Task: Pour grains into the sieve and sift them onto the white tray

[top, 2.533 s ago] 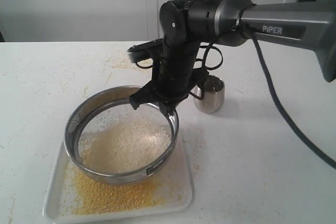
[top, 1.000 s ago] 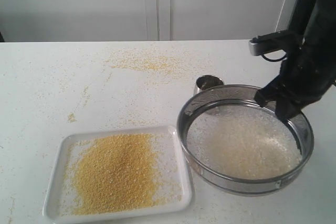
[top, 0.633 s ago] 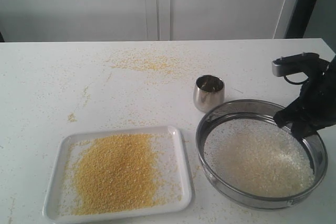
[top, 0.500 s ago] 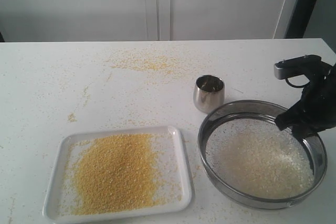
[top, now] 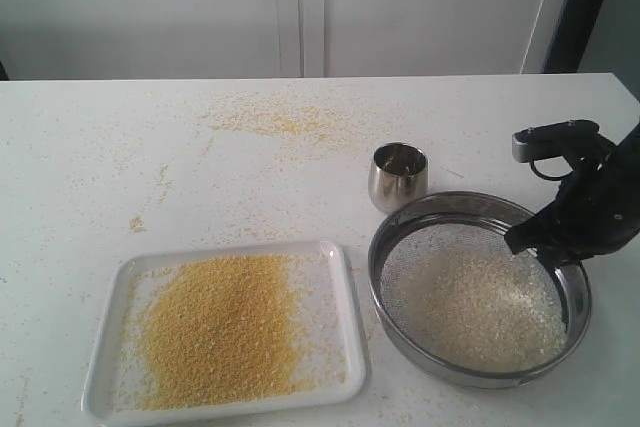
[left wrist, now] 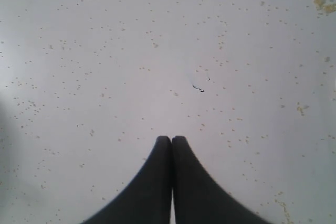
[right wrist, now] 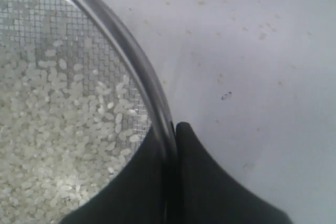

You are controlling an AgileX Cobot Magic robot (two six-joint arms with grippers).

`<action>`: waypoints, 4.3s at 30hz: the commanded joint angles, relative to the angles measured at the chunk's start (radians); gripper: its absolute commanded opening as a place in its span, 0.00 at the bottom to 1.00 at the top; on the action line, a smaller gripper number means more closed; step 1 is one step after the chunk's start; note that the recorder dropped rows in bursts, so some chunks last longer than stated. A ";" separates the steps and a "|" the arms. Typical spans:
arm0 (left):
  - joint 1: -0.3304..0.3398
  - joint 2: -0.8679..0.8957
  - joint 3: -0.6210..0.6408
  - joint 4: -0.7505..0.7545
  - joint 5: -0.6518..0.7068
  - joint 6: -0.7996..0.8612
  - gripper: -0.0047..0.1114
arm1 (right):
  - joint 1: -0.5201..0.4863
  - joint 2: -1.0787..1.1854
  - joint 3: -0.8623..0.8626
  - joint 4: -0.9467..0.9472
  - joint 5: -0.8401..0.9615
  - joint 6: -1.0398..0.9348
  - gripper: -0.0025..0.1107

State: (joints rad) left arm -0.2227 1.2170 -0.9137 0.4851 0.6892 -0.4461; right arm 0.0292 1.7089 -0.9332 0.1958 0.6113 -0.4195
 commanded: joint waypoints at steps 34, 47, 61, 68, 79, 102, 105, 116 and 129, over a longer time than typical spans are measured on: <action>0.001 -0.009 0.008 0.002 0.012 -0.003 0.04 | -0.009 -0.130 -0.002 0.043 0.018 0.004 0.36; 0.001 -0.009 0.008 0.002 0.012 -0.003 0.04 | -0.009 -0.366 -0.002 0.036 0.151 0.015 0.02; 0.001 -0.009 0.008 0.002 0.012 -0.003 0.04 | -0.009 -0.696 0.111 0.039 -0.032 0.063 0.02; 0.001 -0.009 0.008 0.002 0.012 -0.003 0.04 | -0.009 -0.888 0.191 0.043 -0.095 0.063 0.02; 0.001 -0.009 0.008 0.002 0.012 -0.003 0.04 | 0.044 -1.169 0.306 0.041 -0.153 0.013 0.02; 0.001 -0.009 0.008 0.002 0.012 -0.003 0.04 | 0.044 -1.282 0.319 0.039 -0.153 0.038 0.02; 0.001 -0.009 0.008 0.002 0.012 -0.003 0.04 | 0.044 -1.291 0.332 0.009 -0.202 0.159 0.02; 0.001 -0.009 0.008 0.002 0.012 -0.003 0.04 | 0.044 -1.454 0.463 -0.196 -0.187 0.432 0.02; 0.001 -0.009 0.008 0.002 0.012 -0.003 0.04 | 0.044 -1.617 0.693 -0.196 -0.239 0.420 0.02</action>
State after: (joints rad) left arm -0.2227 1.2170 -0.9137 0.4851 0.6892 -0.4461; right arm 0.0698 0.1295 -0.2893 0.0133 0.3979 -0.0072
